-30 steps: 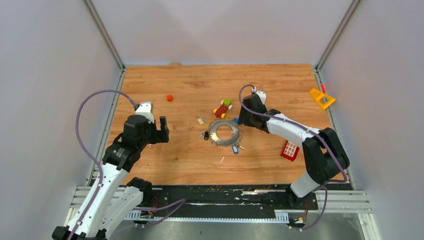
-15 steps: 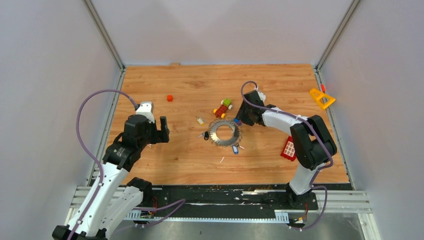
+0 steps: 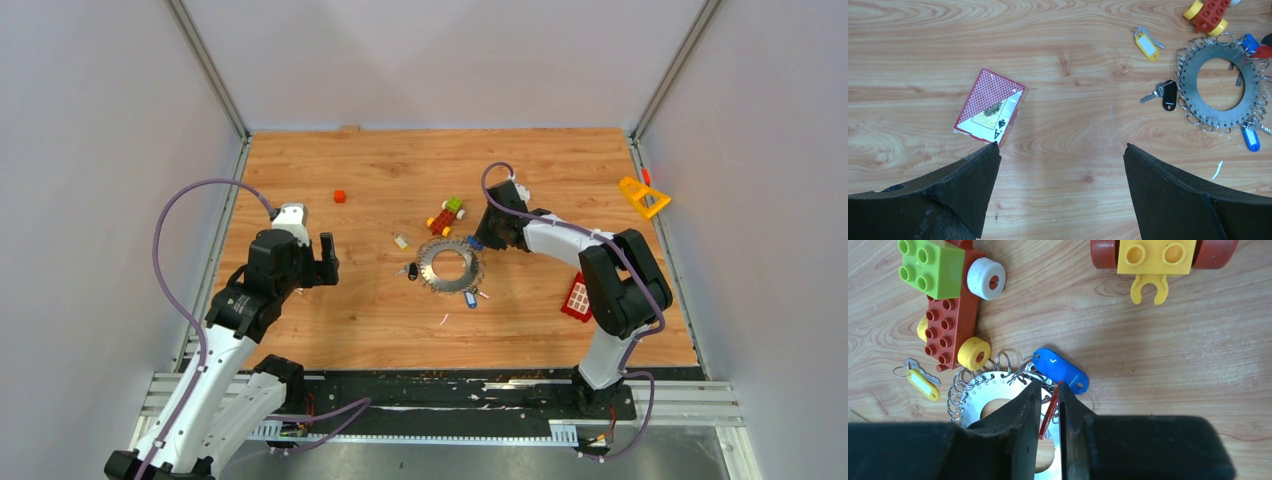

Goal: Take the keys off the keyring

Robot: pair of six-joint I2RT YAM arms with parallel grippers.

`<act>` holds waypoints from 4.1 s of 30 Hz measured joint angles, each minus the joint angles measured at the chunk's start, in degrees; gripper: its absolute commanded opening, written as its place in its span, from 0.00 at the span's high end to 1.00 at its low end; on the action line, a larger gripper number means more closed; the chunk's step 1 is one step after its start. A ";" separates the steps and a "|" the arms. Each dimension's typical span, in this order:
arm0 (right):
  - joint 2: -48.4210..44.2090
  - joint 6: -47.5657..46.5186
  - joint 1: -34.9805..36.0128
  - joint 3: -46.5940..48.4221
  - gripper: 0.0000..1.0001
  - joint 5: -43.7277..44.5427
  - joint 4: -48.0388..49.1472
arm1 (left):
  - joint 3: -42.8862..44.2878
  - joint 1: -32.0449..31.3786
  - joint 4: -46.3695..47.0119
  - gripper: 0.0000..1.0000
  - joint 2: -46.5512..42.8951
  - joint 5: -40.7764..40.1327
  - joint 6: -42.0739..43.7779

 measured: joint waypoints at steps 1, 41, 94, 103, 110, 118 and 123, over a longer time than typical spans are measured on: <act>0.00 -0.02 0.00 0.00 0.72 0.00 0.00 | 0.00 0.00 -0.02 0.00 0.02 0.04 0.00; -5.31 -5.40 0.15 -1.70 1.00 0.50 -3.17 | -0.02 0.00 -0.02 0.00 0.68 0.07 0.00; -42.27 -31.06 23.10 15.82 1.00 -10.25 -29.62 | -8.48 -8.63 14.19 0.01 -21.53 15.26 -9.66; -44.94 -32.06 24.48 17.68 1.00 -6.01 -35.15 | -9.68 -50.23 25.16 0.00 -1.75 -13.62 -7.54; -47.36 -34.93 24.55 21.11 1.00 -3.26 -43.12 | -11.63 -54.88 36.70 0.01 1.81 -19.08 -5.51; -53.79 -36.06 24.59 21.11 1.00 -5.38 -47.19 | -17.66 -55.28 54.40 0.00 2.12 -14.99 -1.53; -56.76 -35.95 24.59 21.07 1.00 -8.41 -46.95 | -21.11 -55.45 64.37 0.01 4.81 -8.61 -1.31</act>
